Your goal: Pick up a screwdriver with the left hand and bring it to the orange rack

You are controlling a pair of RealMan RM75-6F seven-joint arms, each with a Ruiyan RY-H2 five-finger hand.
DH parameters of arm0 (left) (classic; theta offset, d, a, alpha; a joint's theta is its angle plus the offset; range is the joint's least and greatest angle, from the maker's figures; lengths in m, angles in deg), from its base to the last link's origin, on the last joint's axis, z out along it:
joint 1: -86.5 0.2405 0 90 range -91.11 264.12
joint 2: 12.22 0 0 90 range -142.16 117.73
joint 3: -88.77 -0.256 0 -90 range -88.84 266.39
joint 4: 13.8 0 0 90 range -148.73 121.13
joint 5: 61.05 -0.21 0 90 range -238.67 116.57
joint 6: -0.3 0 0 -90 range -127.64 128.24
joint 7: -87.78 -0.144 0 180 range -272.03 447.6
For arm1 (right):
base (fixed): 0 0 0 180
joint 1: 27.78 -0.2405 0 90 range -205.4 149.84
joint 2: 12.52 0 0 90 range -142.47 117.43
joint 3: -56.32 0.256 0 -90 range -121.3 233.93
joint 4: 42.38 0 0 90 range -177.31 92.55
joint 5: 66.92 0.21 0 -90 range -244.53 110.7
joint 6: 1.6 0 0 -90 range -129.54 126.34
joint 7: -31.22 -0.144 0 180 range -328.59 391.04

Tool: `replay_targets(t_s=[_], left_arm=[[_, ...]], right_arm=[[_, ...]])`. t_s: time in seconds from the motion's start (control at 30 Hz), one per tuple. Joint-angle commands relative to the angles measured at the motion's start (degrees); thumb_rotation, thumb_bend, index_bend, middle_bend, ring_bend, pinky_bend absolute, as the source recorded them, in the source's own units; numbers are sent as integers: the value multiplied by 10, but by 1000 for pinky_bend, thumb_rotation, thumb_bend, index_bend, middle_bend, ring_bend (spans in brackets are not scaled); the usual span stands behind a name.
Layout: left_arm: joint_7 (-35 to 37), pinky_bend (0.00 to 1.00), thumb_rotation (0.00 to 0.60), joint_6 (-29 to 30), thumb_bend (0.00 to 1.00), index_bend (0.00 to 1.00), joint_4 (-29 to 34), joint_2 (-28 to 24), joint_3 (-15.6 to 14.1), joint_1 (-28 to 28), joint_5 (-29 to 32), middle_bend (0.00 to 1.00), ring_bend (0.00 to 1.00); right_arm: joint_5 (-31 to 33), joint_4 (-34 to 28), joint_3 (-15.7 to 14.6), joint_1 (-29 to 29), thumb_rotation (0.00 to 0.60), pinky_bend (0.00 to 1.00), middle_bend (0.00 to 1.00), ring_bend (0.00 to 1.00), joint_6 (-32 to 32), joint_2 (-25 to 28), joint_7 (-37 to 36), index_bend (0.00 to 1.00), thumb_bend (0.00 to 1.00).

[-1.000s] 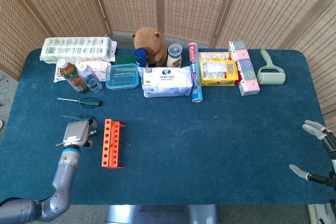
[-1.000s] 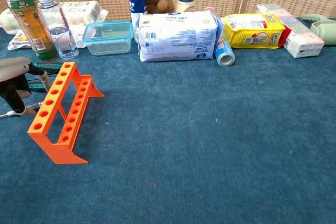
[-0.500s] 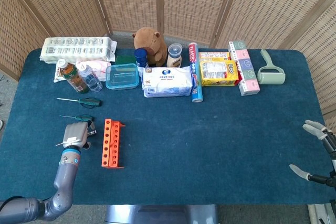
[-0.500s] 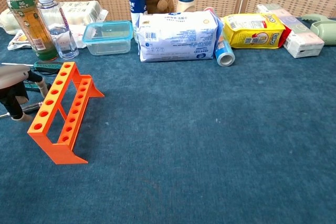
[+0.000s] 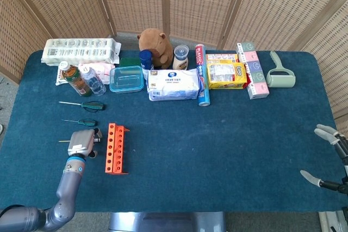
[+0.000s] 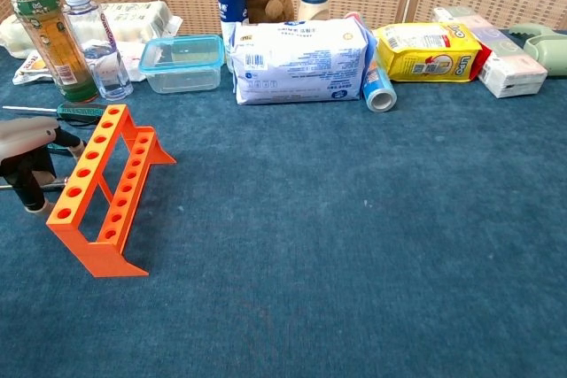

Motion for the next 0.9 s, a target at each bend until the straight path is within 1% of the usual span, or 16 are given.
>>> replay_targets(t_s=[0.03, 0.1, 0.2, 0.27, 0.37, 0.5, 0.6, 0.9], left_arm=[[-1, 1000, 600, 4, 255, 367, 16, -10, -3, 1, -4, 1000, 976], [1, 1000, 600, 8, 255, 367, 19, -13, -2, 2, -7, 1000, 976], [9, 1000, 600, 16, 262, 368, 11, -12, -2, 3, -28, 1000, 976], [18, 1000, 600, 21, 271, 369, -3, -6, -5, 4, -52, 1000, 976], [28, 1000, 600, 22, 295, 369, -23, 7, -8, 7, -68, 1000, 976], [28, 1000, 600, 19, 332, 372, -51, 26, -8, 5, -70, 1000, 976], [22, 1000, 600, 15, 335, 378, -65, 38, -8, 3, -64, 1000, 976], [14, 1000, 600, 16, 344, 393, -71, 47, -8, 5, -58, 1000, 977]], right_arm=[[0, 0, 0, 0, 600, 182, 151, 137, 0, 0, 1, 159, 67], [0, -1, 0, 0, 600, 182, 151, 137, 0, 0, 1, 159, 68], [0, -1, 0, 0, 600, 182, 152, 137, 0, 0, 1, 159, 67], [-1, -1, 0, 0, 600, 182, 152, 137, 0, 0, 1, 159, 67], [0, -1, 0, 0, 600, 182, 151, 137, -1, 1, 1, 159, 67], [0, -1, 0, 0, 600, 182, 152, 137, -1, 1, 0, 159, 67], [1, -1, 0, 0, 600, 182, 152, 137, -1, 1, -2, 159, 67], [1, 1, 1, 0, 600, 182, 152, 137, 1, 3, -10, 159, 67]])
